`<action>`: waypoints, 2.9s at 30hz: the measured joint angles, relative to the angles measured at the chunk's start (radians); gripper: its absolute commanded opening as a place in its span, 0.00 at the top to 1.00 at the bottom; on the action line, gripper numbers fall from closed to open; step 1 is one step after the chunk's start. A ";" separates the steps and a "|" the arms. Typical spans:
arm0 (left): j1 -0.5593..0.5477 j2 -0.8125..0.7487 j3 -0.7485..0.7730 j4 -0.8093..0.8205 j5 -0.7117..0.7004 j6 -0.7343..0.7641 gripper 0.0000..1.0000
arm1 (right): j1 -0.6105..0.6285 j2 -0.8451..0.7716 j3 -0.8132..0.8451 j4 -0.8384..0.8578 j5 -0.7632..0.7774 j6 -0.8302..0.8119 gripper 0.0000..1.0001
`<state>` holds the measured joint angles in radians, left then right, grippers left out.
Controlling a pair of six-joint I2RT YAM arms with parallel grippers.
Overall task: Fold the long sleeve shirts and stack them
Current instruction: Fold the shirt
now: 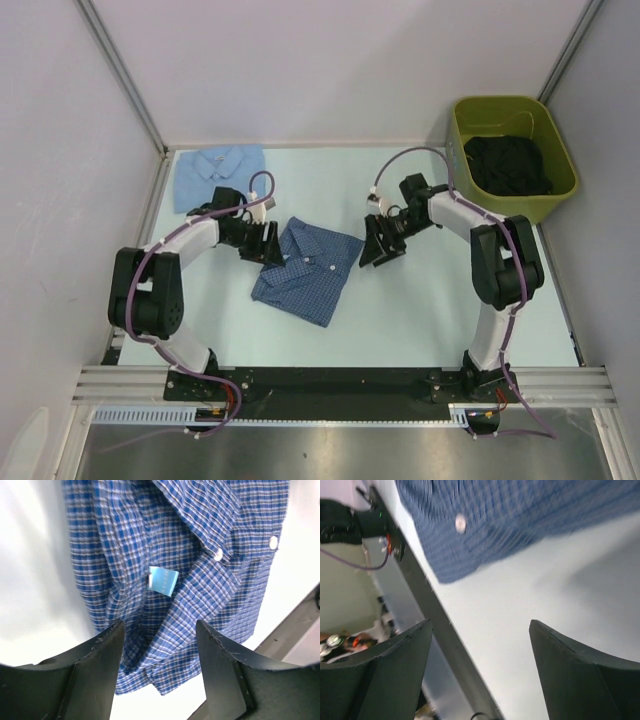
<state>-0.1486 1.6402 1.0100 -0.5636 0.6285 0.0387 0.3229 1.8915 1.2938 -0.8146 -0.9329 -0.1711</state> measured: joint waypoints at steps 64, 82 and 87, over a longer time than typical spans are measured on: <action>0.108 -0.171 -0.197 0.265 0.080 -0.123 0.11 | 0.158 0.605 0.943 0.068 0.135 -0.323 0.27; 0.135 -0.048 -0.201 0.381 0.024 -0.296 0.13 | 0.198 0.705 0.983 0.188 0.115 -0.351 0.38; 0.137 0.043 -0.145 0.398 0.026 -0.330 0.14 | 0.217 0.706 1.001 0.134 0.106 -0.400 0.42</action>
<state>-0.0116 1.6836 0.8654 -0.1658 0.6548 -0.2913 0.5400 2.5980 2.2948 -0.6807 -0.8265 -0.5709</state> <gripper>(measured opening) 0.872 0.620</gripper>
